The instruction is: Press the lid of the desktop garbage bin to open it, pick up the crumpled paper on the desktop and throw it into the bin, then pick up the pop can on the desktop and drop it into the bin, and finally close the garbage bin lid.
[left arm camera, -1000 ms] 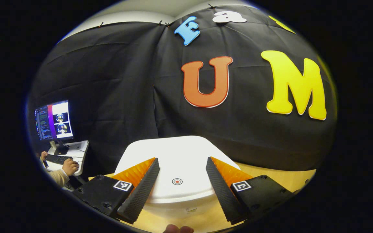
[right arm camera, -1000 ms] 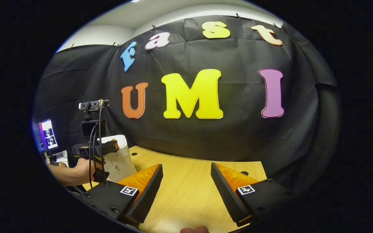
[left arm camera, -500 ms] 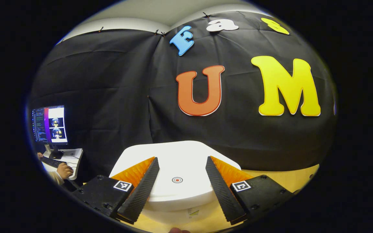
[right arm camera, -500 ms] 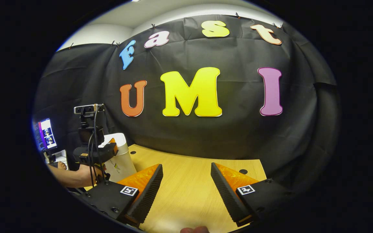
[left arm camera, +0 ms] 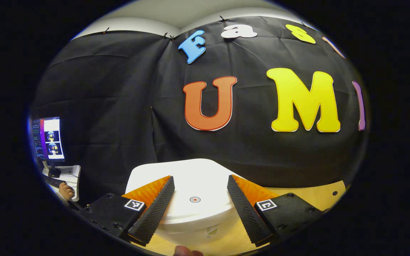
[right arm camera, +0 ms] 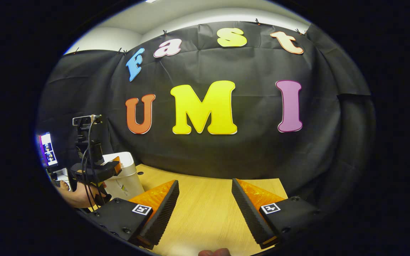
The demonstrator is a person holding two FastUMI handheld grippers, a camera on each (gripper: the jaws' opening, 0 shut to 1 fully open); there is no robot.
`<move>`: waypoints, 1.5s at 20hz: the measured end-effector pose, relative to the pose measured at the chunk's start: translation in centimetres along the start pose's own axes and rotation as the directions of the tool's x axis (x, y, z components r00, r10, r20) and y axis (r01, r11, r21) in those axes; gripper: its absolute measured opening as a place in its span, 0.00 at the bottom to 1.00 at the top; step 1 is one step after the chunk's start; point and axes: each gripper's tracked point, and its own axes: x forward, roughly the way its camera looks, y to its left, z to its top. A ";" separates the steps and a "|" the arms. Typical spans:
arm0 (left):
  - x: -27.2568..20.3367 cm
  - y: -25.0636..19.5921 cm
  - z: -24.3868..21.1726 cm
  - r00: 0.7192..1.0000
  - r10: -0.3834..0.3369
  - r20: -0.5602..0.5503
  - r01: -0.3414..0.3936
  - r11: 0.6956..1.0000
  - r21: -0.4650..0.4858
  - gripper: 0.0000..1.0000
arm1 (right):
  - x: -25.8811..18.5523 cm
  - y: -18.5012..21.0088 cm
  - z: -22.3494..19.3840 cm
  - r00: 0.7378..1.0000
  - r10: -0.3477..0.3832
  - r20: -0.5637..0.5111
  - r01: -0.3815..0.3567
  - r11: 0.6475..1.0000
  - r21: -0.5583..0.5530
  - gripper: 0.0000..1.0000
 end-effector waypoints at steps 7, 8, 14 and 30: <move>-4.9 -3.9 5.0 0.953 -0.296 0.066 0.295 0.955 0.033 0.98 | -1.3 2.2 2.0 0.994 -0.066 0.087 0.068 0.997 -0.021 0.95; -5.8 -4.6 5.3 0.937 -0.341 0.075 0.339 0.940 0.034 0.98 | -1.5 2.6 2.5 0.991 -0.082 0.103 0.085 0.996 -0.018 0.95; -11.4 -7.0 9.1 0.855 -0.503 0.127 0.505 0.863 0.019 0.98 | -2.5 3.5 4.0 0.972 -0.161 0.169 0.166 0.986 -0.014 0.92; -15.8 -6.5 9.4 0.829 -0.539 0.148 0.546 0.838 -0.012 0.98 | -4.5 2.7 4.5 0.935 -0.287 0.207 0.288 0.957 0.024 0.93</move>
